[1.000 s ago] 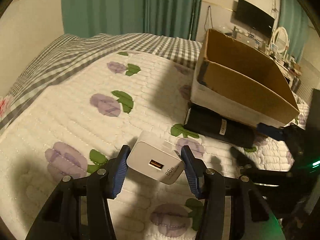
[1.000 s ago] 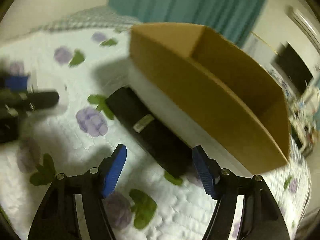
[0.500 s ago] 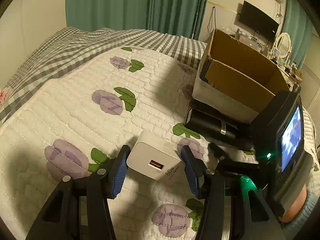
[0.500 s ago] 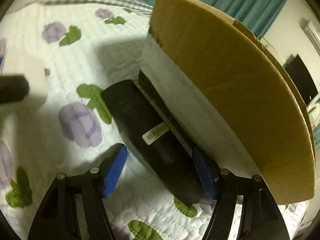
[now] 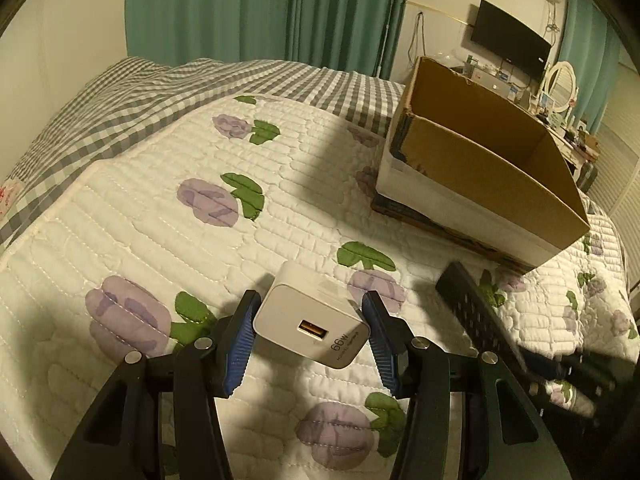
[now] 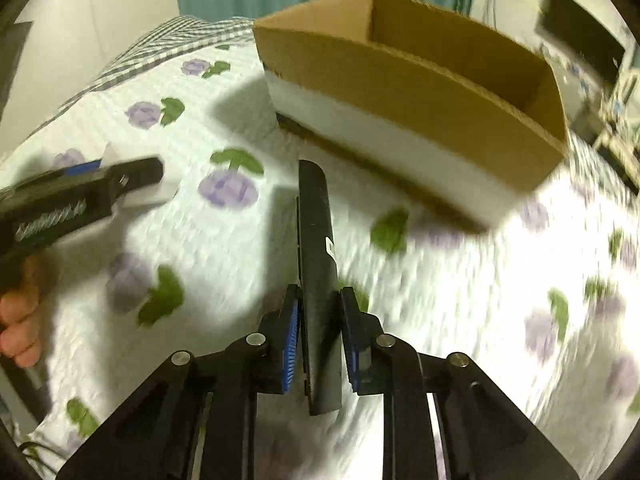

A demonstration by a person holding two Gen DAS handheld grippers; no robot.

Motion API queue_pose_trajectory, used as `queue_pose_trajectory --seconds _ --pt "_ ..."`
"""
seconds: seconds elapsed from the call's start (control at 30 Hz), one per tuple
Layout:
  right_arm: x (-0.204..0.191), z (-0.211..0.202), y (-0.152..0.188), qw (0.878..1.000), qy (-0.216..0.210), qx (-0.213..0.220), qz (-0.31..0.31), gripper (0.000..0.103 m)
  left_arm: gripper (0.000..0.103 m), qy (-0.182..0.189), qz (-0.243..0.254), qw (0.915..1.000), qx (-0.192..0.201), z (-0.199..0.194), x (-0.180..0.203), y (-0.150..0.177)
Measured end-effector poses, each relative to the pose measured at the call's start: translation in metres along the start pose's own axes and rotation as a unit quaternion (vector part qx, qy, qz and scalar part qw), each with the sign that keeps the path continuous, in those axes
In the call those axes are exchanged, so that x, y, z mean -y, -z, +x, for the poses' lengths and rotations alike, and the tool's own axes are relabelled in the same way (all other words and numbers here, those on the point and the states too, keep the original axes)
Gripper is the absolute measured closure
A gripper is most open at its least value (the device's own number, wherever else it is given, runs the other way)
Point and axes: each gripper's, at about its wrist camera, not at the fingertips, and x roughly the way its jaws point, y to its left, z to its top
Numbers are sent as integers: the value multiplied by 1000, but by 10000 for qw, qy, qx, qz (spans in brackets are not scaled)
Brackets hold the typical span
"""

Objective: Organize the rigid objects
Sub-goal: 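Grasp the black cylinder with the right tool while the left tool holds the charger, then carry the charger and black cylinder into the box and open both tools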

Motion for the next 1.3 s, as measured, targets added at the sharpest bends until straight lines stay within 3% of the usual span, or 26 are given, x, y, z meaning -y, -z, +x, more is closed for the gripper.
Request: queue_pose_trajectory --seconds 0.2,0.4,0.6,0.93,1.1,1.3 --pt "1 27 -7 9990 -369 -47 246 77 50 65 135 9999 -32 -1 7 6" --pt "-4 37 -12 9997 -137 97 187 81 50 62 193 9998 -10 -2 10 7" --pt "3 5 -7 9990 -53 364 260 82 51 150 258 9995 145 -12 17 5" --pt "22 -67 -30 9927 136 1089 492 82 53 793 829 9908 720 -69 67 -1" --pt "40 -92 -44 9886 181 1366 611 82 54 960 867 9871 945 -89 80 -23" --pt "68 -114 -83 9810 263 1778 734 82 54 976 921 9827 1279 -98 98 -71"
